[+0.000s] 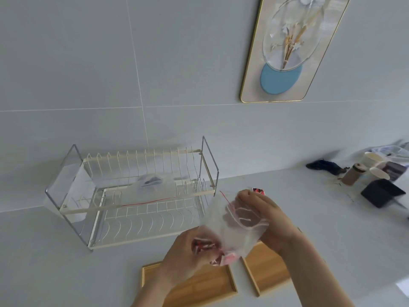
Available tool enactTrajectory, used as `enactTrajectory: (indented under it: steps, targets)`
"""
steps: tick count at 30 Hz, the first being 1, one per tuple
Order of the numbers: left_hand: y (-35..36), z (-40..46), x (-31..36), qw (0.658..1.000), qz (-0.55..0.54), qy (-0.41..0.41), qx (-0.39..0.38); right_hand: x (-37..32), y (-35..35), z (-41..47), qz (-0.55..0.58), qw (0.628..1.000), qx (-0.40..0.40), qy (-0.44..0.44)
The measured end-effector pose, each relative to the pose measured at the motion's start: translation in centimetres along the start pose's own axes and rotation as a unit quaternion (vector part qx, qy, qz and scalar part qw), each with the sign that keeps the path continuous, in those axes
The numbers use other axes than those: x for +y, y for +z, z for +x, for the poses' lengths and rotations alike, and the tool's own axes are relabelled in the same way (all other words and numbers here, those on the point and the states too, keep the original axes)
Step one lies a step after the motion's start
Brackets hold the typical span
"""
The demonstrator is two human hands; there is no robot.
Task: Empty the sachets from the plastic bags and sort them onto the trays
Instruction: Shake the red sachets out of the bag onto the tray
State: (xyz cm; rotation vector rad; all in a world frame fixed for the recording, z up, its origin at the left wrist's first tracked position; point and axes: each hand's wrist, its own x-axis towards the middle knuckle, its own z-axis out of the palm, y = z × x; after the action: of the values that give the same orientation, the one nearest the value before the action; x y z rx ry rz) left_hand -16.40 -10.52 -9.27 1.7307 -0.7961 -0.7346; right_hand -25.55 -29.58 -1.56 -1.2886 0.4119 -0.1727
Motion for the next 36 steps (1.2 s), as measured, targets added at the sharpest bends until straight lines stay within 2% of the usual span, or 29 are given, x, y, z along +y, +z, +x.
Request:
enactTrajectory:
  steps: [4, 6, 11, 15, 20, 23, 27, 29, 32, 36]
  targets:
    - [2.7, 1.5, 1.6, 0.992, -0.105, -0.033, 0.054, 3.2, -5.3, 0.2, 0.082, 0.989, 0.125, 0.011]
    - [4.4, 2.5, 2.2, 0.98, -0.162, -0.058, 0.1, 5.4, -7.1, -0.6, 0.074, 0.989, 0.127, 0.03]
    - [10.0, 5.6, 3.8, 0.938, -0.269, -0.121, 0.183, 9.9, -8.6, -2.9, 0.063, 0.992, 0.056, 0.096]
    - [14.6, 7.8, 4.4, 0.923, -0.289, -0.141, 0.212, 10.1, -10.4, -2.4, 0.121, 0.985, 0.088, 0.089]
    - [18.7, 9.8, 4.3, 0.94, -0.233, -0.145, 0.201, 9.4, -15.7, -1.3, 0.159, 0.973, 0.137, 0.1]
    - [19.8, 10.9, 3.1, 0.939, -0.162, -0.171, 0.251, 9.4, -19.7, -0.8, 0.148, 0.969, 0.158, 0.116]
    - [20.6, 12.2, 1.6, 0.912, 0.044, -0.141, 0.383, 9.9, -24.8, -0.1, 0.073, 0.976, 0.157, 0.13]
    - [21.0, 13.0, 1.6, 0.893, 0.156, -0.096, 0.412, 10.0, -26.8, 0.1, 0.019, 0.98, 0.144, 0.133]
    - [22.4, 14.6, 2.2, 0.91, 0.259, -0.024, 0.324, 10.1, -29.4, 0.2, -0.07, 0.98, 0.117, 0.144]
    - [24.9, 17.2, 2.5, 0.946, 0.292, -0.01, 0.143, 9.8, -31.6, 0.7, -0.23, 0.962, 0.075, 0.126]
